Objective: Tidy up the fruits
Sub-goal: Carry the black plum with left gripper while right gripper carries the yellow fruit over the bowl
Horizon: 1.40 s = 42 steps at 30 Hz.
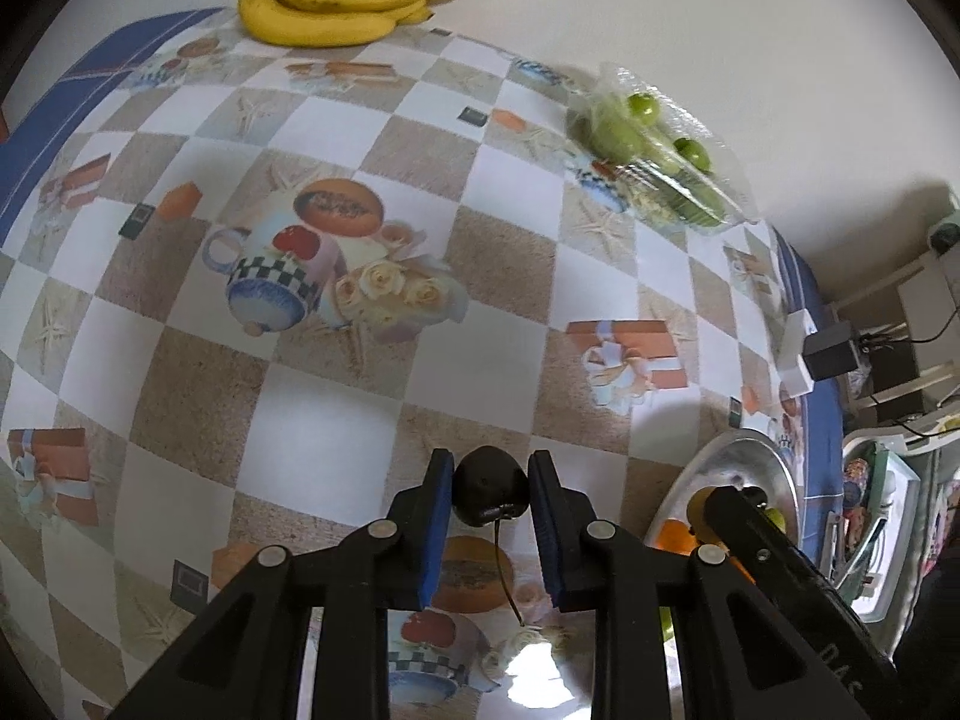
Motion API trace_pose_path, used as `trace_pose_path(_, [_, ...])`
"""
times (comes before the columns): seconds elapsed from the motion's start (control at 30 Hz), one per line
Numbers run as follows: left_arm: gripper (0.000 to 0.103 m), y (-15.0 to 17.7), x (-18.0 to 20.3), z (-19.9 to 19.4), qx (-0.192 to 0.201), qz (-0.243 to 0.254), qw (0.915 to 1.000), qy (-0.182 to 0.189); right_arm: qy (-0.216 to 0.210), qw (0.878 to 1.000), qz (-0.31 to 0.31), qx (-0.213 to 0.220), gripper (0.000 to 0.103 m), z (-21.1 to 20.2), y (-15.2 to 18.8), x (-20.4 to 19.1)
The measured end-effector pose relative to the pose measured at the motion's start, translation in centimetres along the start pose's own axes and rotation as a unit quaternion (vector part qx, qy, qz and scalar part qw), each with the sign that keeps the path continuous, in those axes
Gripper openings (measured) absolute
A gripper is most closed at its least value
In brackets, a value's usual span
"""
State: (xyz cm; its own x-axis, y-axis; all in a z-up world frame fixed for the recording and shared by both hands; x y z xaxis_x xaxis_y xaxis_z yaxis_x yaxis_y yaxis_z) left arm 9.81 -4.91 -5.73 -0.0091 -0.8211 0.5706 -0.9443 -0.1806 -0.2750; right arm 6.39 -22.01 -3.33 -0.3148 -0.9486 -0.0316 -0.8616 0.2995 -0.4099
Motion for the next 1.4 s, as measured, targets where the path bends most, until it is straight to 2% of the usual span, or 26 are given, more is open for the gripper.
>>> trace_pose_path(0.2, [0.027, 0.5, 2.4, -0.1, 0.002, 0.027, 0.9996, 0.003, 0.018, 1.000, 0.010, -0.001, 0.025, -0.1, -0.1, 2.3])
trace_pose_path(0.4, [0.027, 1.8, 5.8, 0.9, -0.012, 0.069, 0.9975, 0.005, 0.039, 0.999, 0.032, 0.000, 0.025, 0.0, -0.6, 6.0])
trace_pose_path(0.73, [0.027, 4.2, 11.7, 3.8, -0.043, 0.145, 0.9880, 0.033, 0.065, 0.994, 0.086, 0.003, 0.025, 0.0, -1.0, 12.0])
trace_pose_path(1.03, [0.027, 4.1, 11.9, 5.7, -0.043, 0.159, 0.9857, 0.036, 0.042, 0.995, 0.089, 0.011, 0.025, 0.9, -1.5, 11.5])
trace_pose_path(1.4, [0.027, 3.7, 11.7, 7.2, -0.039, 0.161, 0.9853, 0.040, 0.038, 0.996, 0.085, 0.010, 0.025, 2.4, -1.7, 10.6])
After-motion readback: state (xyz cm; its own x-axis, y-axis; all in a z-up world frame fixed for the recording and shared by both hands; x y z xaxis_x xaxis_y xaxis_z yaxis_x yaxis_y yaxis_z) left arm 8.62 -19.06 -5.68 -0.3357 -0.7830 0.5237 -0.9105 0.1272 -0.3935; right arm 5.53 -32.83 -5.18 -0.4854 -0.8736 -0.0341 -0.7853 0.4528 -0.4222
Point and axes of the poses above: each gripper's, at about its wrist camera, not at the fingertips, and z roughly the way its jaws point, x to its right, y to its underside, the point moved 2 cm from there along z, roughly the way its jaws point, and after that the axes turned 14 degrees about y, right-handed, at the moved point
